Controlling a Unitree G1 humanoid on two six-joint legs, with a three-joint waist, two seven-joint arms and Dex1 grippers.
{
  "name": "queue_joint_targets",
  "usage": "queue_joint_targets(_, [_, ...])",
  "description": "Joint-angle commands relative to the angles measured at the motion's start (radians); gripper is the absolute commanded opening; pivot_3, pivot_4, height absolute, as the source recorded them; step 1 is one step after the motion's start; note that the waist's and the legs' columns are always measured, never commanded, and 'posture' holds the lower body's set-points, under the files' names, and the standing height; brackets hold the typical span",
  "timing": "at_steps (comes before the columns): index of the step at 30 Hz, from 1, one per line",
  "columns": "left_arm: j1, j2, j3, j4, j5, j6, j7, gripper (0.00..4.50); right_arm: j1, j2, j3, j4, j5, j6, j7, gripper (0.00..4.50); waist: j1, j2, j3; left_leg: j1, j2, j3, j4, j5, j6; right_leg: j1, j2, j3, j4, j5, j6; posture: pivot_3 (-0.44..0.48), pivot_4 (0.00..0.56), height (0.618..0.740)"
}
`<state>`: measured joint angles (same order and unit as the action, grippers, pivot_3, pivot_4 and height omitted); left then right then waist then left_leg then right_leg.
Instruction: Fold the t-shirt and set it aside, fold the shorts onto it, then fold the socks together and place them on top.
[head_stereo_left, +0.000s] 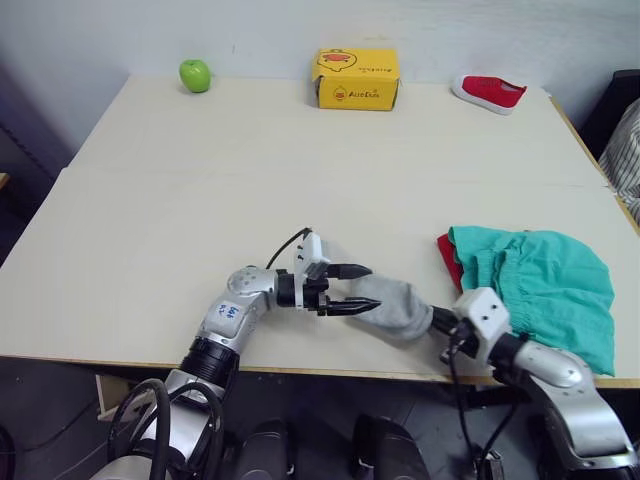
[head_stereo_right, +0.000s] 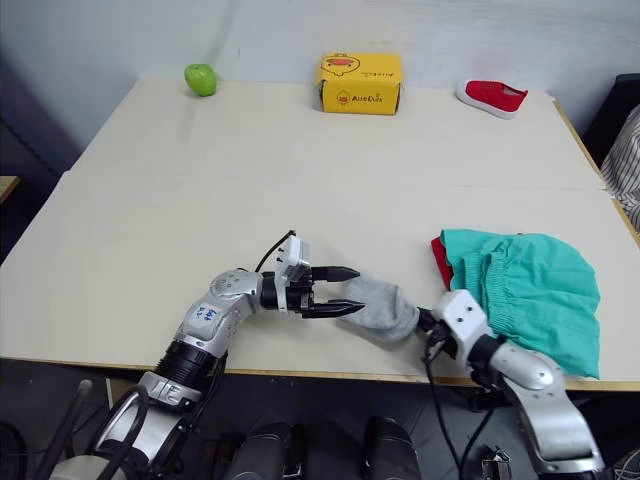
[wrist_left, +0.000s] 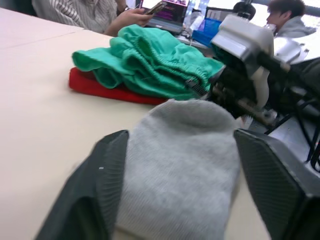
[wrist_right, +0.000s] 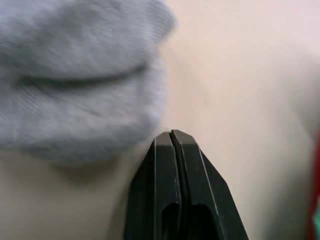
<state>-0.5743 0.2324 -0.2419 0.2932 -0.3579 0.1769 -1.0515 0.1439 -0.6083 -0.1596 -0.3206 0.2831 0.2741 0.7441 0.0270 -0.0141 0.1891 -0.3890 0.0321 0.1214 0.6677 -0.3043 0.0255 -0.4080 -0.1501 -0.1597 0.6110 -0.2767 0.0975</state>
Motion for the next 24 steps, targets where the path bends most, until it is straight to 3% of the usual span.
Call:
queue_joint_targets(1, [0.006, -0.013, 0.021, -0.020, 0.003, -0.044, -0.009, 1.88, 0.012, -0.053, -0.132, -0.071, 0.120, 0.003, 0.068, 0.00, 0.000, 0.000, 0.000, 0.000, 0.000, 0.000, 0.000, 0.000, 0.000, 0.000, 0.000, 0.000, 0.000, 0.000, 0.000, 0.000, 0.150, 0.740])
queue_joint_targets(4, [0.011, -0.010, 0.015, -0.039, 0.019, -0.069, -0.015, 0.93, -0.044, -0.048, -0.183, -0.097, 0.225, 0.051, 0.055, 0.00, -0.007, 0.000, 0.000, 0.000, 0.001, 0.000, 0.000, 0.000, 0.001, 0.000, 0.001, 0.000, 0.000, 0.000, 0.001, 0.000, 0.150, 0.740])
queue_joint_targets(7, [0.012, -0.012, 0.004, -0.050, 0.039, -0.073, -0.006, 0.04, -0.130, -0.015, -0.145, -0.122, 0.286, 0.096, 0.024, 0.00, -0.008, 0.000, 0.000, 0.001, 0.001, 0.000, 0.000, 0.000, 0.000, 0.000, 0.001, 0.000, 0.001, 0.001, 0.000, 0.000, 0.150, 0.740])
queue_joint_targets(11, [0.012, -0.010, -0.022, -0.032, 0.092, -0.086, 0.005, 0.04, -0.183, 0.028, -0.027, -0.137, 0.265, 0.118, 0.013, 0.00, -0.005, 0.000, 0.000, 0.001, 0.001, 0.000, 0.000, 0.000, -0.001, 0.000, 0.001, 0.000, 0.001, 0.001, 0.000, 0.000, 0.150, 0.740])
queue_joint_targets(17, [0.008, -0.013, -0.044, 0.036, 0.205, -0.079, 0.106, 0.04, -0.183, 0.152, 0.221, 0.012, 0.008, -0.081, -0.051, 0.00, -0.003, 0.000, 0.000, -0.001, 0.000, 0.001, 0.001, 0.000, 0.001, 0.000, 0.000, 0.000, 0.001, 0.001, 0.001, 0.000, 0.150, 0.740])
queue_joint_targets(24, [0.040, -0.008, -0.064, 0.024, 0.233, -0.032, 0.113, 0.04, -0.142, 0.175, 0.181, 0.201, -0.081, -0.268, -0.100, 0.00, -0.006, 0.000, 0.000, 0.000, 0.000, 0.002, 0.001, 0.000, 0.002, 0.001, 0.000, 0.001, 0.001, 0.002, 0.003, 0.000, 0.150, 0.740])
